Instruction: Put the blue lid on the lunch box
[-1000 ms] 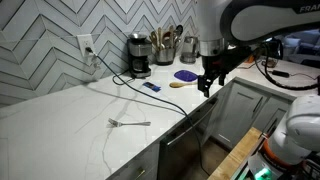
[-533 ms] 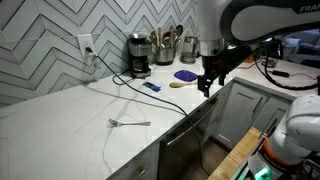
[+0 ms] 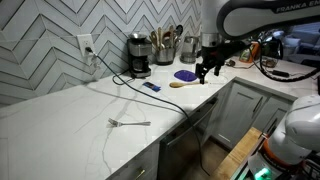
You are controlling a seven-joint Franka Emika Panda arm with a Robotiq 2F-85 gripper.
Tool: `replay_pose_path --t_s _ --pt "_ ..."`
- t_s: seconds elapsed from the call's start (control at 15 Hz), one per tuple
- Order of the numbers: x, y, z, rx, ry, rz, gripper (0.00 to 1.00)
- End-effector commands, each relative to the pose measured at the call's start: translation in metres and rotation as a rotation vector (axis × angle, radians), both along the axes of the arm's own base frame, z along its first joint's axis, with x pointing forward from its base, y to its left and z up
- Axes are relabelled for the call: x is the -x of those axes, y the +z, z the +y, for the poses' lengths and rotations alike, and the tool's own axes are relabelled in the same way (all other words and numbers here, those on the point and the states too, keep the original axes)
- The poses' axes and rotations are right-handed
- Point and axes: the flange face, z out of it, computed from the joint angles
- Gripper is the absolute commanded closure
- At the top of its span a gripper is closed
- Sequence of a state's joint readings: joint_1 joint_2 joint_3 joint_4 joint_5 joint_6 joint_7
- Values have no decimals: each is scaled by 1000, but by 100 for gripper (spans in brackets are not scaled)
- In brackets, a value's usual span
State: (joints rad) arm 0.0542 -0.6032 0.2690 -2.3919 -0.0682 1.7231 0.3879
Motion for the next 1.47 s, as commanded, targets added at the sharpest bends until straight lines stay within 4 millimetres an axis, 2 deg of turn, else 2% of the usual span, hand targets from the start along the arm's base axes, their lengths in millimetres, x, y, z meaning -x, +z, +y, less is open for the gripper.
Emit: replay_pose_path --t_s 0.0,0.27,0.53,0.73,0.8,0.87,1.07,1.4 --pt "-33 -10 -48 -76 31 -37 0" --pt "-74 -22 -98 -165 73 -98 0" --pt "-109 -45 -143 -167 142 -93 0" --pt "-134 -67 -169 -176 151 -53 0" --pt "-139 -69 -174 -188 85 1 0" --pt "-121 -60 -164 -177 124 -55 0" --pt "-138 -71 -173 -180 102 -19 0" --pt "-141 -71 -173 -179 101 -16 0"
